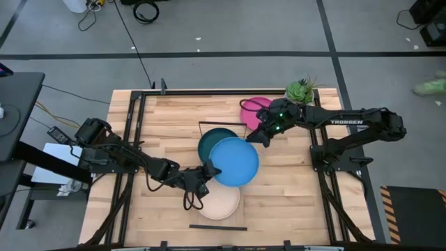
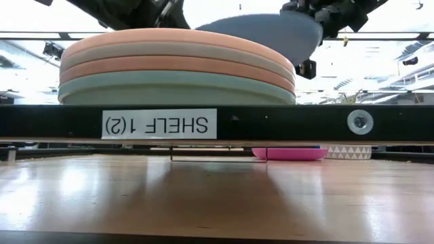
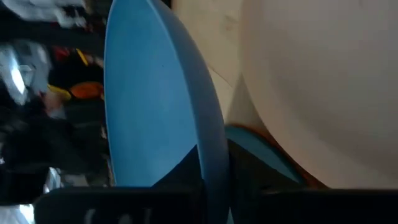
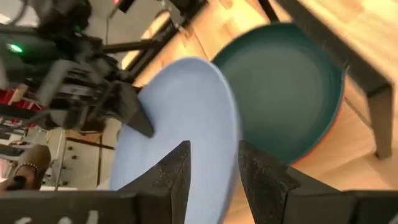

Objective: Place and stack plates onto a shelf
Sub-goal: Stack the light blue plate on top of the dark blue plate on the shelf

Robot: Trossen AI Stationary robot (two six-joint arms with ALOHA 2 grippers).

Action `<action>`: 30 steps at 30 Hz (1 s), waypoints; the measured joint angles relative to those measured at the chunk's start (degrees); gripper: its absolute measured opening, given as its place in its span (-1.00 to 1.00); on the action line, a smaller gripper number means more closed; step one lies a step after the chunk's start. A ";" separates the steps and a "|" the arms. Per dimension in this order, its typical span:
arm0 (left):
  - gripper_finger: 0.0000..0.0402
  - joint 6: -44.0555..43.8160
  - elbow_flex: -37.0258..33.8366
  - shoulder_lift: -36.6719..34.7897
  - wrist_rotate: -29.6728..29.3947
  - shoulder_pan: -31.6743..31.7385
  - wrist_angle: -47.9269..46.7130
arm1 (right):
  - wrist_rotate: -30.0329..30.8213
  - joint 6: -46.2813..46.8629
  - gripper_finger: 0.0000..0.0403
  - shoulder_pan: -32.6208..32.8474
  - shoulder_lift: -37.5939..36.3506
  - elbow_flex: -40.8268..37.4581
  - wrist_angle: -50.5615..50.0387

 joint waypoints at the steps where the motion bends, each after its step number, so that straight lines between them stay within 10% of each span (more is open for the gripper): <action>1: -0.79 -1.12 0.00 0.00 -0.94 -0.13 -1.28 | -0.68 -0.46 -0.31 -0.53 -0.45 0.00 0.03; 9: -0.78 -12.51 0.04 -1.93 -1.82 0.25 -13.84 | -0.05 -5.10 -0.31 0.43 -7.80 0.00 -2.88; 30: -0.73 -28.22 0.04 -5.20 12.22 12.50 -21.18 | 40.86 -6.02 -0.31 24.07 -11.48 -12.04 -6.60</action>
